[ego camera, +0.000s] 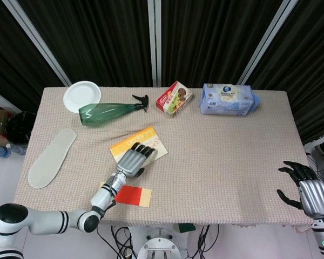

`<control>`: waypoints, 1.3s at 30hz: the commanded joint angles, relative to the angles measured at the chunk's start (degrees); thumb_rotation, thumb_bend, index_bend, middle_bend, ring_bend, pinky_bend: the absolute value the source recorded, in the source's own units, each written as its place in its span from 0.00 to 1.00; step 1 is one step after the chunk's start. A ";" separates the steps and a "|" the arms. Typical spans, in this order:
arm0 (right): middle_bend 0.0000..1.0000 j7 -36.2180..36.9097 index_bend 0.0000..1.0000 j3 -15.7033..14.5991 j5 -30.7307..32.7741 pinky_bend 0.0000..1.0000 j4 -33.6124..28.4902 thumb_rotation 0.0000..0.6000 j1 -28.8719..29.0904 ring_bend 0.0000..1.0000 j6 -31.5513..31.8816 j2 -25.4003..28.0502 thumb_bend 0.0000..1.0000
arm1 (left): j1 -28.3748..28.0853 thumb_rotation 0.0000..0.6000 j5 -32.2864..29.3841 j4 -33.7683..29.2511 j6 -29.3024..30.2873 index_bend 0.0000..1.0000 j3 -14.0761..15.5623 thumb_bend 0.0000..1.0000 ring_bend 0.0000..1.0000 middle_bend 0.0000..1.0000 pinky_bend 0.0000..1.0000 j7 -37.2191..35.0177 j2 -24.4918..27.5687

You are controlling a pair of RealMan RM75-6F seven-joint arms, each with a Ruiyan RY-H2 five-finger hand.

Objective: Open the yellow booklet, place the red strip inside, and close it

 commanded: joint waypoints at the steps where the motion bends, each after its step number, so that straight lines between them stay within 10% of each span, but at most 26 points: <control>1: 0.18 0.08 0.32 -0.01 0.00 0.21 0.08 1.00 0.01 0.17 -0.02 -0.03 0.21 | 0.10 1.00 0.03 0.18 0.27 0.09 -0.14 0.37 0.11 0.12 0.09 -0.07 -0.05; 17: 0.18 0.29 0.32 -0.05 -0.02 0.21 0.19 1.00 -0.09 0.17 0.16 0.01 0.21 | 1.15 1.00 0.54 1.46 3.43 0.14 -3.03 0.40 0.11 0.12 0.10 -3.26 -0.45; 39: 0.18 0.13 0.32 -0.18 -0.49 0.21 -0.51 1.00 -0.17 0.18 0.49 0.52 0.21 | 2.97 1.00 10.33 16.85 14.11 0.58 -4.08 0.47 0.29 0.33 0.29 -3.56 -7.17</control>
